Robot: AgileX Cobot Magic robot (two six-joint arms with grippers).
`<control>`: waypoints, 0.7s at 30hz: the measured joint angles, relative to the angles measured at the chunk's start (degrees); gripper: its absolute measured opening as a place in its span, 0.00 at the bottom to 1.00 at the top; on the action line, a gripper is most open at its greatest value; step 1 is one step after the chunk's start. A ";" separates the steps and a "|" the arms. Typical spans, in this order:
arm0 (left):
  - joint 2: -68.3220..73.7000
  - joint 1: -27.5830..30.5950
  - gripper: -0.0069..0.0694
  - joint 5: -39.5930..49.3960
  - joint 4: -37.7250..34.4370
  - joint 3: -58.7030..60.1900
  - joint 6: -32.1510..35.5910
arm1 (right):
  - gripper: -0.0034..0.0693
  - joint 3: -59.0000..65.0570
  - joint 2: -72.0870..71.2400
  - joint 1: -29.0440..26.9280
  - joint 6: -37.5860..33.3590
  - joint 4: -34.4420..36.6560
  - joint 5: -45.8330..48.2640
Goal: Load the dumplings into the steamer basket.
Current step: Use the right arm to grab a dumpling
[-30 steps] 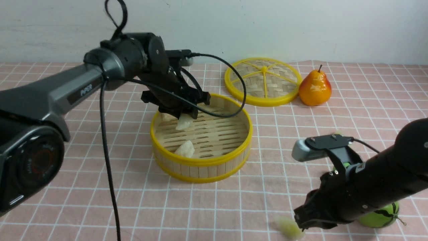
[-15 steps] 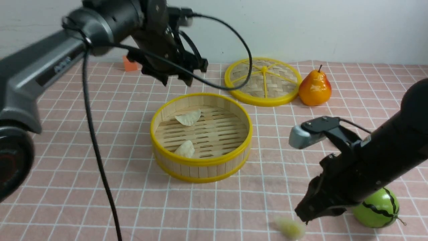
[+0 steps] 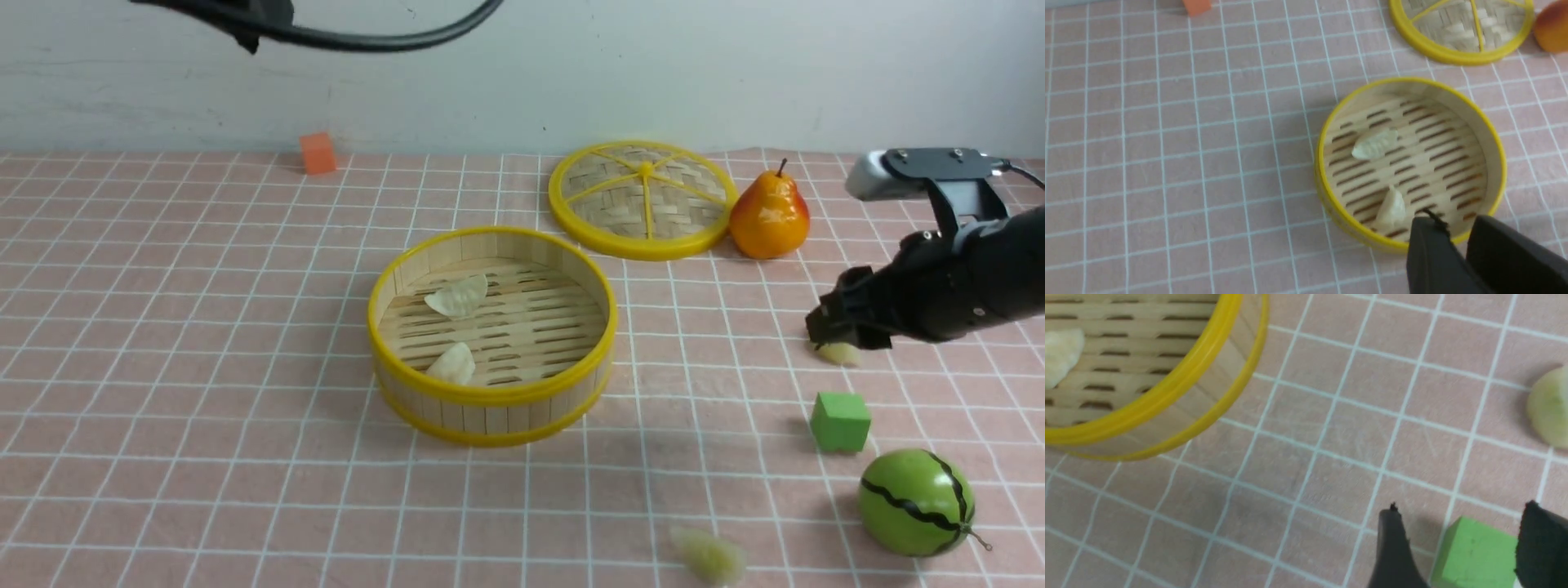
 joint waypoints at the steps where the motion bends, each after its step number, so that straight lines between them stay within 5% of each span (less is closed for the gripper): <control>1: -2.63 0.00 0.26 0.00 -0.10 5.24 0.00 | 0.62 -2.53 2.68 -0.53 0.05 -1.36 0.32; 14: -34.40 0.00 0.26 -11.97 0.36 51.19 -3.22 | 0.63 -18.81 23.42 -4.03 4.45 -14.26 0.53; 21: -56.09 0.00 0.20 -15.41 10.00 70.86 -9.09 | 0.32 -20.62 27.89 -2.92 3.47 -15.66 -0.80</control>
